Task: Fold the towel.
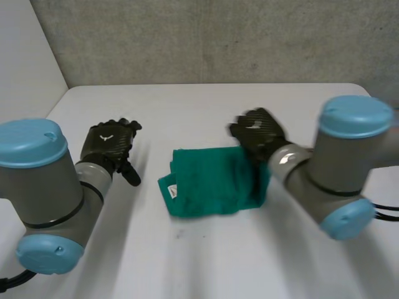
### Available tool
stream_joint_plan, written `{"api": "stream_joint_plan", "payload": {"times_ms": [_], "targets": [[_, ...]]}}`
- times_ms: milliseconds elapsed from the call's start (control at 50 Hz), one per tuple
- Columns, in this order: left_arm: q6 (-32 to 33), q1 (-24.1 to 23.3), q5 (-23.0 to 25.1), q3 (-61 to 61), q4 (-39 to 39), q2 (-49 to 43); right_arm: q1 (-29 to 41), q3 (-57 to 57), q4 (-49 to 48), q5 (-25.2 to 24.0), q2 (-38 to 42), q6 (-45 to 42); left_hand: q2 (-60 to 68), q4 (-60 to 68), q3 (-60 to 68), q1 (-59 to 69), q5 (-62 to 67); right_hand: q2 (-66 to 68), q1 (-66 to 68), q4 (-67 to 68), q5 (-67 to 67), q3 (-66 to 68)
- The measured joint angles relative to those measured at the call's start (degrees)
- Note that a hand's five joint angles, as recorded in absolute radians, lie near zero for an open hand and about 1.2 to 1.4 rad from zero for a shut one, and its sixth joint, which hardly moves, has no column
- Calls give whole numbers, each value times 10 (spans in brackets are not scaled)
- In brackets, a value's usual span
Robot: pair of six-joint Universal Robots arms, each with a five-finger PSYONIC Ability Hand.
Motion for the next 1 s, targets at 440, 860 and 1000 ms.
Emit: {"api": "stream_joint_plan", "payload": {"times_ms": [440,860,1000], "targets": [[-28,-40,3,86,12,-35,69,-61,44,-46,54,89,0,-2,0,0,1,-546,-440,-548,-527,-557],[-94,-108,-19,210,-76,-224,-33,-133,138,-21,132,286,0,-2,0,0,1,-546,-440,-548,-528,-557],[-85,-100,-35,181,-105,-212,-31,-163,181,-13,166,254,0,-2,0,0,1,-546,-440,-548,-528,-557]]}}
